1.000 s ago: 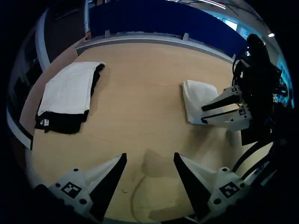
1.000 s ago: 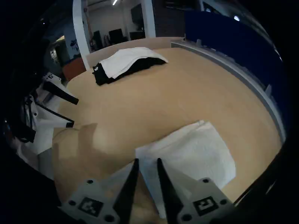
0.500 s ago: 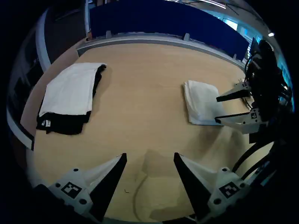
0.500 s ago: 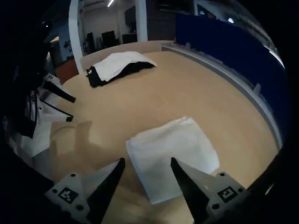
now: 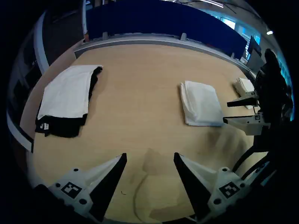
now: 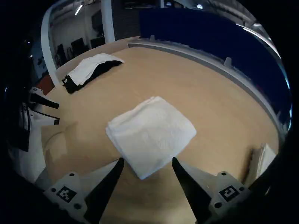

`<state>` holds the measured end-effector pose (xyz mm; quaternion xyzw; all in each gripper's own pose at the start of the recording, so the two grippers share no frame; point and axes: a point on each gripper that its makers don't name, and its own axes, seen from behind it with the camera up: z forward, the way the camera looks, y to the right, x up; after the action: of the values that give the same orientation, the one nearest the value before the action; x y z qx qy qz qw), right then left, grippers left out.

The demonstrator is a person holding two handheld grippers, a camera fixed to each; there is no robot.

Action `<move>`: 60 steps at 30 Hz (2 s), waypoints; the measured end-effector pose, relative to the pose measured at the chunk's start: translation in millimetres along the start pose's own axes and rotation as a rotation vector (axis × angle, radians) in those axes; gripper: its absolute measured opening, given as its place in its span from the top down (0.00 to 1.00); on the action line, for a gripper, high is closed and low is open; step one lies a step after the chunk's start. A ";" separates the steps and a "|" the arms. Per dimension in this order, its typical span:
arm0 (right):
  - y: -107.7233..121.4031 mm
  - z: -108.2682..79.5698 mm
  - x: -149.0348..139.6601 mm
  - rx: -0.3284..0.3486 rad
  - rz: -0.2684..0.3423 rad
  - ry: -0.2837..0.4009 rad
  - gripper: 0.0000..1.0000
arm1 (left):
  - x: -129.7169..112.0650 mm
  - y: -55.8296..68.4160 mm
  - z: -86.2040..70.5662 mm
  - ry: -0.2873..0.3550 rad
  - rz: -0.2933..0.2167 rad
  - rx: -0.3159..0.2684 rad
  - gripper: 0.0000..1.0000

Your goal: Fold towel

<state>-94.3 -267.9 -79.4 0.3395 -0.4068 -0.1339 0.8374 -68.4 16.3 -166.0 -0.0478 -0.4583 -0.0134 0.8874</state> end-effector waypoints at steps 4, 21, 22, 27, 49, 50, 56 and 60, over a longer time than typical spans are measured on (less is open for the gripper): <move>0.5 -0.7 -0.6 -0.010 0.008 -0.001 0.00 | 1.7 0.8 -0.2 0.002 0.000 -0.002 0.07; 1.5 2.6 -25.3 -0.036 0.033 -0.050 0.00 | 5.3 -0.9 -1.9 0.007 -0.003 -0.004 0.07; 0.6 3.1 -27.4 -0.035 0.036 -0.053 0.02 | 5.2 -1.2 -1.5 0.007 -0.003 -0.004 0.07; -3.8 5.9 -35.2 -0.033 0.055 -0.063 0.24 | 3.9 -1.8 0.9 0.007 -0.004 -0.002 0.07; -9.1 12.6 -45.3 -0.040 0.104 -0.069 0.80 | 2.5 -2.4 2.9 0.007 0.001 -0.002 0.07; -9.1 13.0 -45.1 -0.037 0.109 -0.068 0.80 | 2.4 -2.4 2.9 0.007 0.002 -0.001 0.07; -10.3 12.5 -44.5 -0.019 0.128 -0.067 0.86 | 2.1 -2.8 3.5 0.007 0.000 -0.001 0.07; -11.2 11.7 -43.2 -0.013 0.131 -0.064 0.95 | 2.8 -3.2 2.6 0.007 0.002 0.000 0.07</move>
<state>-130.1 -259.9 -107.4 0.3020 -0.4538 -0.0922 0.8333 -69.1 13.4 -162.0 -0.0481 -0.4551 -0.0124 0.8891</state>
